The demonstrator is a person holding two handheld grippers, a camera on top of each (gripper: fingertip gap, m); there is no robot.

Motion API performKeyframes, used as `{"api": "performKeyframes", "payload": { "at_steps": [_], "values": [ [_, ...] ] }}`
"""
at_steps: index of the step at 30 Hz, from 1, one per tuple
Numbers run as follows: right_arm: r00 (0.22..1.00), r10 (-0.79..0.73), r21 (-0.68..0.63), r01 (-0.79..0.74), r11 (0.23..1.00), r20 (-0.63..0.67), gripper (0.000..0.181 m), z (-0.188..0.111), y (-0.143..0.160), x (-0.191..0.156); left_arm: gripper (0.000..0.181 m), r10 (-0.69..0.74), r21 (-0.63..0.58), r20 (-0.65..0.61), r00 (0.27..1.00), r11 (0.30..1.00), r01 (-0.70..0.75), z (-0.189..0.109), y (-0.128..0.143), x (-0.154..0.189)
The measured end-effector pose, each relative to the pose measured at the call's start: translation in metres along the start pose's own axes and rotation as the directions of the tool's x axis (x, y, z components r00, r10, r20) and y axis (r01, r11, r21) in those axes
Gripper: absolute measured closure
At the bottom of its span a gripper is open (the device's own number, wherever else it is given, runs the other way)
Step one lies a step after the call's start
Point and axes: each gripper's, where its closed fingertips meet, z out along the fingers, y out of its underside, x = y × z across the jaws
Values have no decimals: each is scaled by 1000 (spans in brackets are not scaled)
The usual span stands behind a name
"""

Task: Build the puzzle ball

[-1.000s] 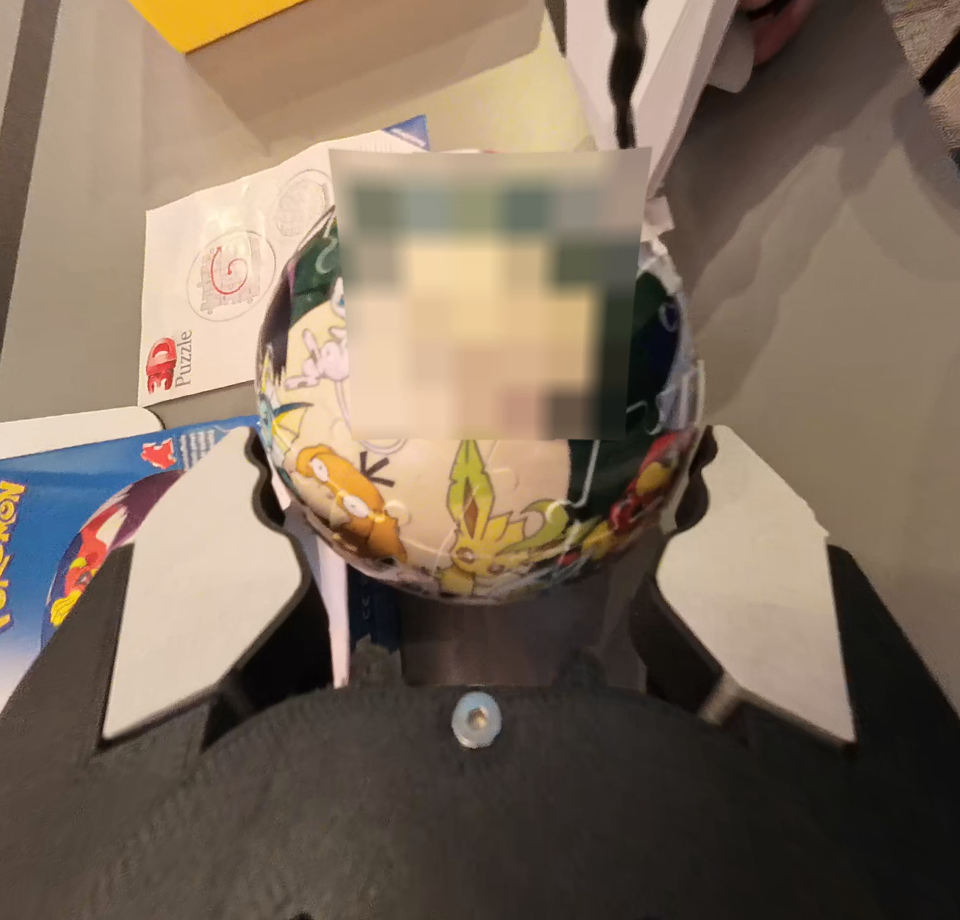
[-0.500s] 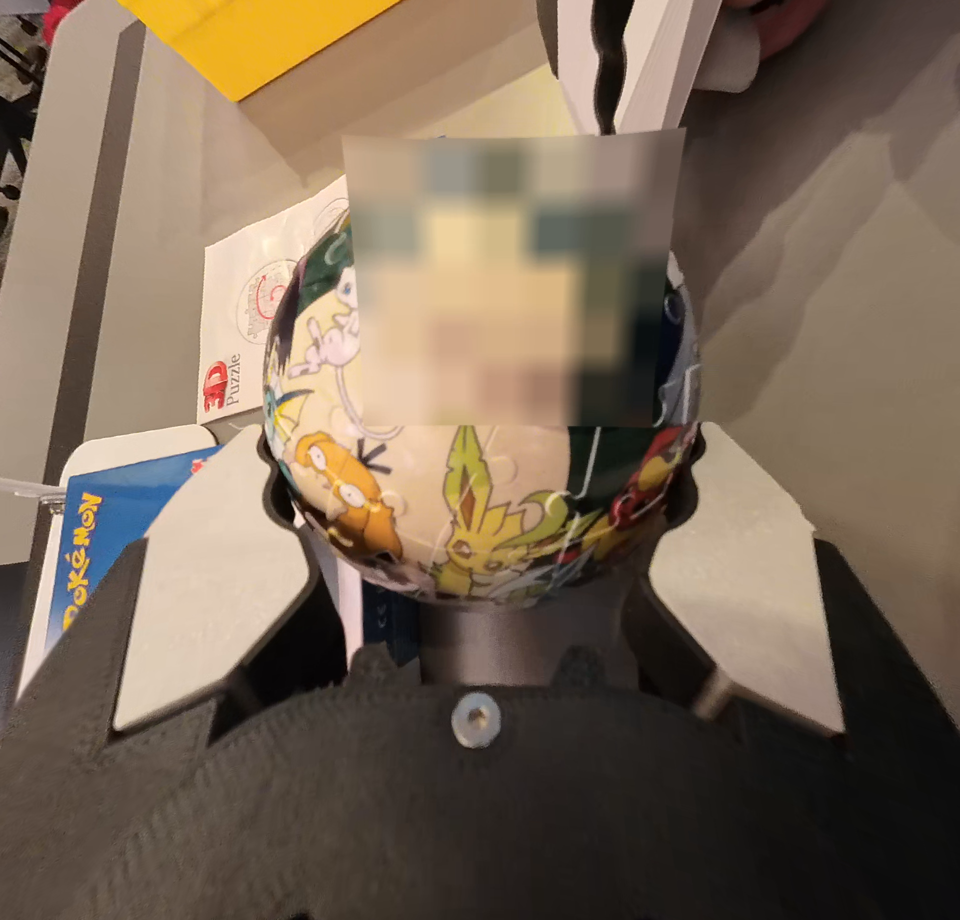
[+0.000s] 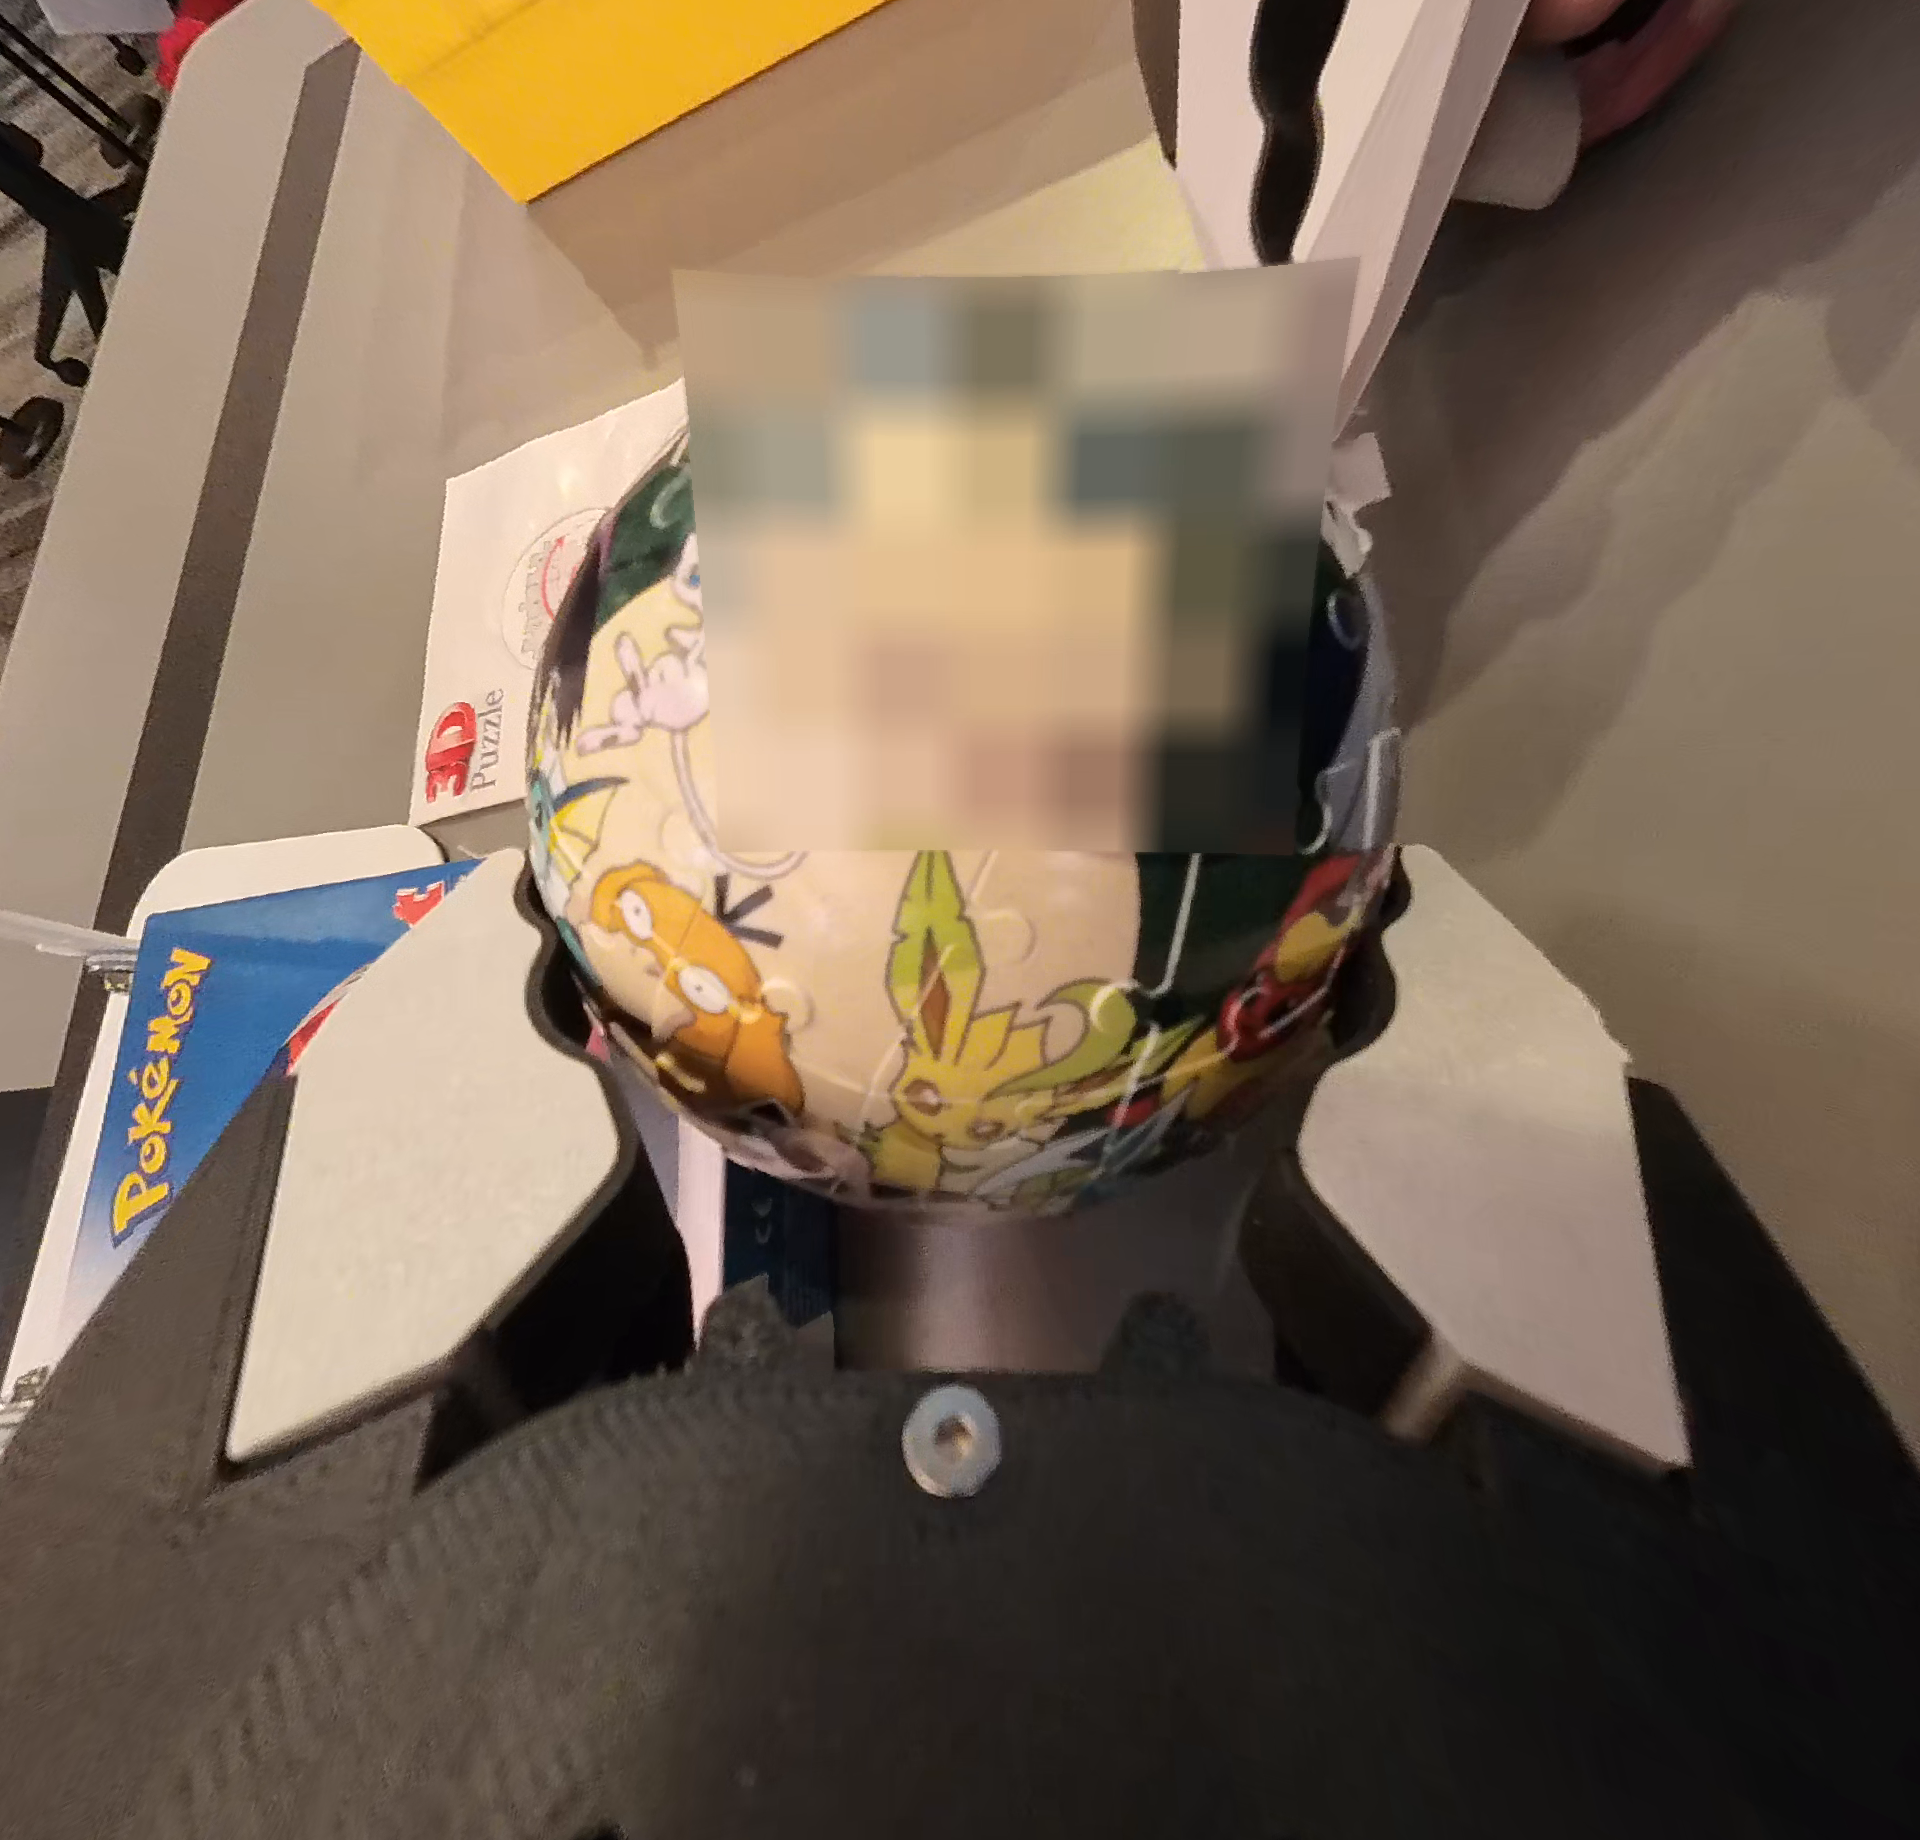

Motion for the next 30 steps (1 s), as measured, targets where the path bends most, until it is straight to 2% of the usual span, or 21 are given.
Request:
{"api": "performKeyframes", "payload": {
  "at_steps": [8,20,25,30],
  "values": [
    [1000,3,6,-3,1000,2,181,-1,-1,0,42,3,33,40,999,999,-4,-2,-9,-5],
    [999,-21,1,21,1000,-31,181,-1,-3,7,42,-68,131,204,976,991,42,-3,-23,-32],
    [998,-40,-11,40,999,-42,181,0,-3,9,42,-27,118,268,963,993,-6,-1,-23,-29],
    [997,-56,-23,55,998,-50,181,1,-3,10,42,98,53,365,926,991,-126,2,-20,-22]
  ]
}}
